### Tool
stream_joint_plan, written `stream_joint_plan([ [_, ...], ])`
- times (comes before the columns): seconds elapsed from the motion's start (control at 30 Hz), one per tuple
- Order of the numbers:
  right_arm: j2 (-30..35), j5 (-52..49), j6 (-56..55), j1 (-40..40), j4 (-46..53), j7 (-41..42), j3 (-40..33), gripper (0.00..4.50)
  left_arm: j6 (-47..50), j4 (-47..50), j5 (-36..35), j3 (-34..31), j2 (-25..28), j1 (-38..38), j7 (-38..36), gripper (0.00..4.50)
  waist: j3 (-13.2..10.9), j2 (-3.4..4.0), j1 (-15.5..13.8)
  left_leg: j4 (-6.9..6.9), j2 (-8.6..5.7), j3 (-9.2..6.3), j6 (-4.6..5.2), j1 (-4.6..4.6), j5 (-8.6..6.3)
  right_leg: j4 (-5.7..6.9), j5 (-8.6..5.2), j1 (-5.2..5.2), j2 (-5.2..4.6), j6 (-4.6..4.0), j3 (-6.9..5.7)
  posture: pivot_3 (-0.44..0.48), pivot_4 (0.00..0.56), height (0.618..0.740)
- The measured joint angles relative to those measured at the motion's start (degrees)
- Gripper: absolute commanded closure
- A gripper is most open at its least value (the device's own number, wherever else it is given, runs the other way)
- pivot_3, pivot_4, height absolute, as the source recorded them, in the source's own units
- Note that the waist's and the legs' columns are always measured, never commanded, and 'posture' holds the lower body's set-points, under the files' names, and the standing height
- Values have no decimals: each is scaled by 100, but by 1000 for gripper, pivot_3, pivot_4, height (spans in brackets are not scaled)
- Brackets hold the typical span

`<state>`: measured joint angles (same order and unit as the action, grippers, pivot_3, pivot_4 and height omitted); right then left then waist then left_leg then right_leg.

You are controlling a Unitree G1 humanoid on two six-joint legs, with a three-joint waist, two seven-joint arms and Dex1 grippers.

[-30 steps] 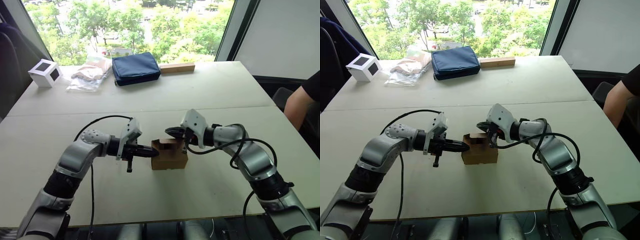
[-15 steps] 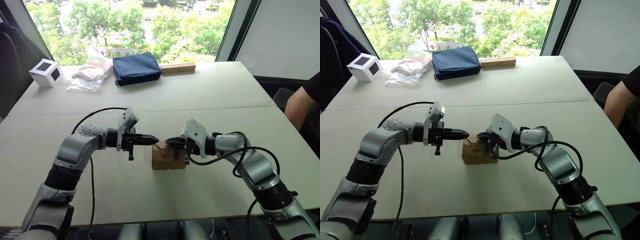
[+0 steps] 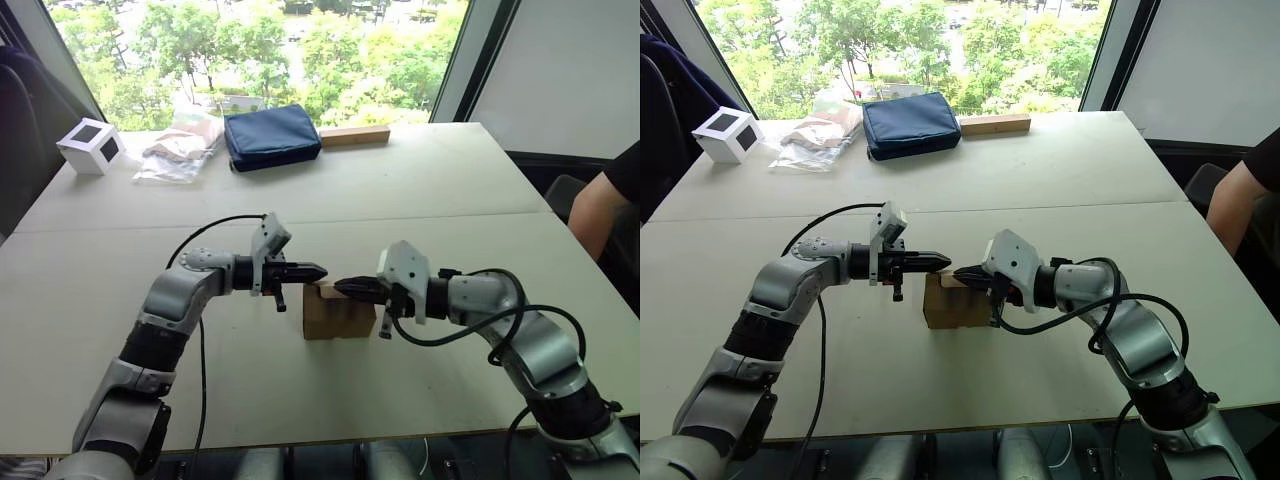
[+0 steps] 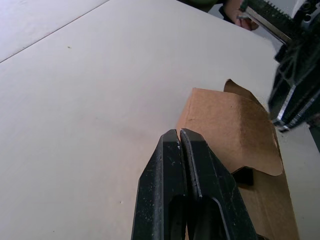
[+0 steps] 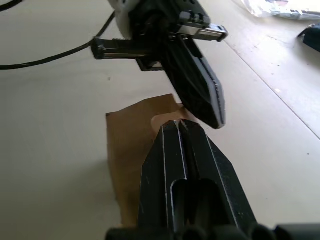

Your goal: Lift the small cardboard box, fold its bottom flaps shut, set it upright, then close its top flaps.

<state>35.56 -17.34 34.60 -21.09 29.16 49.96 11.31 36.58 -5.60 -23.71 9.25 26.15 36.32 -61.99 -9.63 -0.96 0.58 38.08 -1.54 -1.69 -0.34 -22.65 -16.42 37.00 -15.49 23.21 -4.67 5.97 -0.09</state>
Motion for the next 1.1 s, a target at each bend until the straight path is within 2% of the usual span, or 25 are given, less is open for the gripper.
stream_joint_plan([
  [1.1,135,1211,-1069,-115,-696,-27,777,4500,54,223,-28,70,52,-175,20,4453,0,0,-2,0,0,0,-1,2,1,0,0,-1,1,0,0,0,150,737],
])
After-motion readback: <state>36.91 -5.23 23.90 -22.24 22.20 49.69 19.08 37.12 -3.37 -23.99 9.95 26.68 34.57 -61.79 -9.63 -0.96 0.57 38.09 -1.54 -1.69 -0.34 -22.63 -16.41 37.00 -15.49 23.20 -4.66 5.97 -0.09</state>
